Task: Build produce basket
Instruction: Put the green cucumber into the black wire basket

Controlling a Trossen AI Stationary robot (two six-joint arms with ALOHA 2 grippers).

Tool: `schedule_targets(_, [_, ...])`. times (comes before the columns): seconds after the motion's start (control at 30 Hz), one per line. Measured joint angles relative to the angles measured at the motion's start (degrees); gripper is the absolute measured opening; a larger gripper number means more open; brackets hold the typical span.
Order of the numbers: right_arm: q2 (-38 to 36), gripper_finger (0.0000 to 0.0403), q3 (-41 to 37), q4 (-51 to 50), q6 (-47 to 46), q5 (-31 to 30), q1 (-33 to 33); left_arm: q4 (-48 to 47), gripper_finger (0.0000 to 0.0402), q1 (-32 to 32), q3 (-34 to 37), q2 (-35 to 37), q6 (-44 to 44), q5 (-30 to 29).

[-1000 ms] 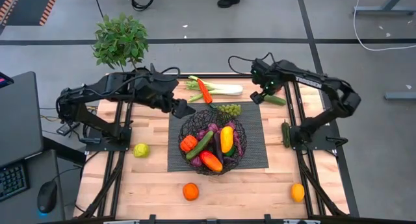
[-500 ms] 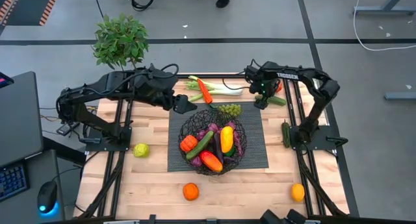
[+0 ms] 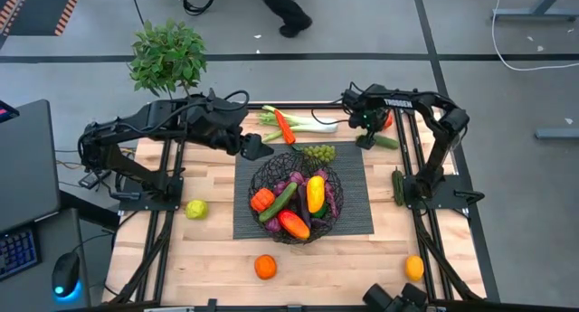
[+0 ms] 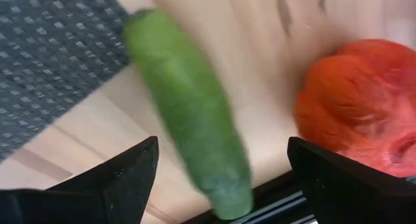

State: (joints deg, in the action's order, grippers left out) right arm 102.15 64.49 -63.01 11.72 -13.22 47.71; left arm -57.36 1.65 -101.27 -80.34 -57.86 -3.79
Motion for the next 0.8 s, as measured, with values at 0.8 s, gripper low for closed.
schedule_targets(0.8, [-0.02,0.0336,-0.98,-1.8,-1.45,8.62,1.4,-7.06,0.0396,0.0,0.02,0.07,3.03,0.0])
